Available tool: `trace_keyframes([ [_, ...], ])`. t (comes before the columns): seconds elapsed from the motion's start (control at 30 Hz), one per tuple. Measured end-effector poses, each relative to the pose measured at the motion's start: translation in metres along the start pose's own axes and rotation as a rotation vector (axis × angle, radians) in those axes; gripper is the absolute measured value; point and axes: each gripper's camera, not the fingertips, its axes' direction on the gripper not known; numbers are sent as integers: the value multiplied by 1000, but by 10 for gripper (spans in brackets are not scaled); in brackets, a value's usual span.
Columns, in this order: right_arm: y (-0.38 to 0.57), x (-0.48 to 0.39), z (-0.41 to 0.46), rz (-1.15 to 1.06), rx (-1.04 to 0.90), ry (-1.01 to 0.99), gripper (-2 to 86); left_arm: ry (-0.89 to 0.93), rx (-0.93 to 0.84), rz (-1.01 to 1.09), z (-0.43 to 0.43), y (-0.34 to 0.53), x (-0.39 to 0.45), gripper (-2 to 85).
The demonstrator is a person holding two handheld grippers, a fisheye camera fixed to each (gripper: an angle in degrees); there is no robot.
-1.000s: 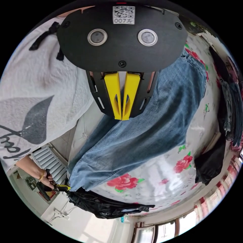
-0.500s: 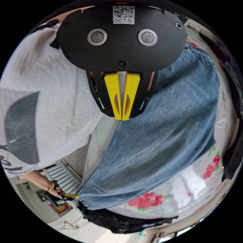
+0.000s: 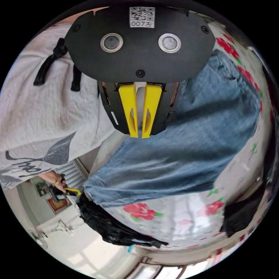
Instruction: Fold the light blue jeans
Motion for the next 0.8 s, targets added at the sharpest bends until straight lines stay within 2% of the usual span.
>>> trace_keyframes([
  [0.07, -6, -49, -8, -170, 76, 66, 42, -126, 66, -164, -19, 18, -23, -5],
  [0.13, -22, -114, 16, -400, -29, -10, 50, -242, 98, -400, -37, 40, -59, -5],
  [0.2, -32, -159, 39, -531, -109, -88, 56, -307, 124, -549, -49, 54, -81, -6],
  [0.27, -37, -196, 59, -626, -144, -76, 60, -336, 143, -663, -57, 64, -99, -7],
  [0.33, -44, -228, 89, -729, -197, 20, 62, -366, 125, -757, -56, 69, -115, -8],
  [0.47, -56, -239, 130, -792, -353, 97, 60, -396, -1, -800, -32, 62, -128, -9],
  [0.6, -69, -241, 141, -796, -418, 19, 42, -452, -65, -720, -12, 51, -119, -10],
  [0.7, -66, -256, 134, -874, -380, 101, 15, -438, -52, -746, -14, 50, -114, -10],
  [0.8, -68, -261, 106, -880, -275, 85, 14, -437, -49, -748, -15, 48, -109, -10],
])
